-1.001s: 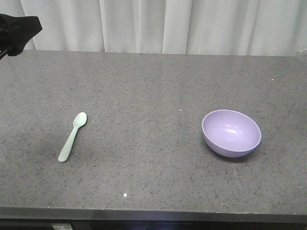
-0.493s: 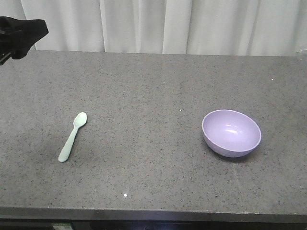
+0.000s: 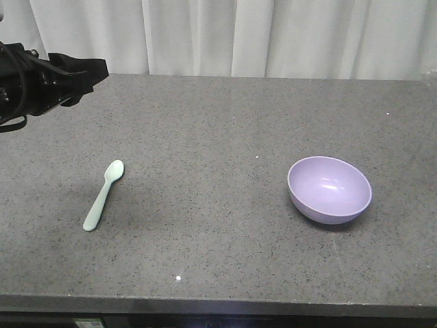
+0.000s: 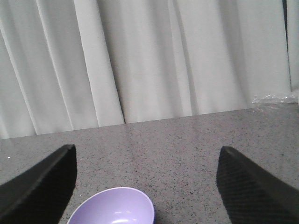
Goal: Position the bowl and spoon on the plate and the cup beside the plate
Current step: 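Open the left gripper and lower it toward the pale green spoon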
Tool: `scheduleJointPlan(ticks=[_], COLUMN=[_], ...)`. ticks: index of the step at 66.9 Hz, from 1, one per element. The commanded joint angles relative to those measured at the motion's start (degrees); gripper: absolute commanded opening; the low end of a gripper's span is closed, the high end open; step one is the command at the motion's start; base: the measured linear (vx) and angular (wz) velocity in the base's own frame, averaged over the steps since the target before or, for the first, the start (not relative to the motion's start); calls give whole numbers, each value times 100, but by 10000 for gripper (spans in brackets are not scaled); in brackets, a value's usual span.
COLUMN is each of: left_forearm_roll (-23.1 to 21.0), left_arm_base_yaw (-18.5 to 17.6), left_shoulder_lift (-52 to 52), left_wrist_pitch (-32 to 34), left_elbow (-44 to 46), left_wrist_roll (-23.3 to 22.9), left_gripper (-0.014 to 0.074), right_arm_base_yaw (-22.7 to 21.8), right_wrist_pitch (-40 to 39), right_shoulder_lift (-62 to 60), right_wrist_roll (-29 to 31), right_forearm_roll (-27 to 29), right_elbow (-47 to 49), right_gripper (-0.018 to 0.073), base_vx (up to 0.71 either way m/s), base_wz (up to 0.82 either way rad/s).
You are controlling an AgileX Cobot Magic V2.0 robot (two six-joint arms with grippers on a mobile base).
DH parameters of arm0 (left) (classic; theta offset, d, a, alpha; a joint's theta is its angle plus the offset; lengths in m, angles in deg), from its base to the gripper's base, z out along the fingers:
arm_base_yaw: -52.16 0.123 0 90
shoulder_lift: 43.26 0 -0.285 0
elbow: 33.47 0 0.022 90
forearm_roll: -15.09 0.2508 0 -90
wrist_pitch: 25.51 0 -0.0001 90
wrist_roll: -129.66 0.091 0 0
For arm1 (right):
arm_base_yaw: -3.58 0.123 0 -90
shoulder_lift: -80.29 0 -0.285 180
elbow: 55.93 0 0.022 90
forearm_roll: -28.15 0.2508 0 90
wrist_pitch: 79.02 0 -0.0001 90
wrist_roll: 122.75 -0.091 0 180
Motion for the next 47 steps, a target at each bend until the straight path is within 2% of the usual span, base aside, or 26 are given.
scheduleJointPlan(ticks=[1, 2, 4, 7, 10, 15, 19, 27, 32, 37, 42, 45, 47], left_forearm_roll=[-1804, -1936, -2734, -3402, -3714, -4000, -4000, -4117, -4675, -5581, -6653, -6716, -6576], left_arm_base_yaw=[-43, -63, -160, -363, -499, -584, -584, -647, -723, -864, -979, -992, -1000], left_shoulder_lift=[110, 117, 122, 122, 107, 107, 107, 113, 126, 105, 40, 5, 4], left_wrist_pitch=[-103, -115, -252, -553, -1291, -2497, -2903, -2918, -2801, -2925, -3303, -3518, -3602], left_elbow=[60, 45, -51, -122, -117, -83, -97, -114, -114, -114, -114, -114, -114], left_wrist_roll=[1452, 1690, 2279, 3055, 3480, 3796, 3819, 3627, 3828, 4918, 6427, 6853, 6879], left_gripper=[286, 287, 292, 300, 308, 330, 342, 345, 345, 345, 345, 345, 345], right_arm_base_yaw=[4, 4, 4, 4, 4, 4, 4, 4, 4, 4, 4, 4, 4], right_wrist_pitch=[-421, -421, -421, -421, -421, -421, -421, -421, -421, -421, -421, -421, -421], right_shoulder_lift=[73, 73, 73, 73, 73, 73, 73, 73, 73, 73, 73, 73, 73], right_wrist_roll=[34, 34, 34, 34, 34, 34, 34, 34, 34, 34, 34, 34, 34], right_forearm_roll=[-36, -36, -36, -36, -36, -36, -36, -36, -36, -36, -36, -36, -36], right_elbow=[177, 177, 177, 177, 177, 177, 177, 177, 177, 177, 177, 177, 177], right_gripper=[584, 584, 584, 584, 584, 584, 584, 584, 584, 584, 584, 584, 584], base_vx=[0, 0, 0, 0, 0, 0, 0, 0, 0, 0, 0, 0, 0], base_wz=[0, 0, 0, 0, 0, 0, 0, 0, 0, 0, 0, 0, 0])
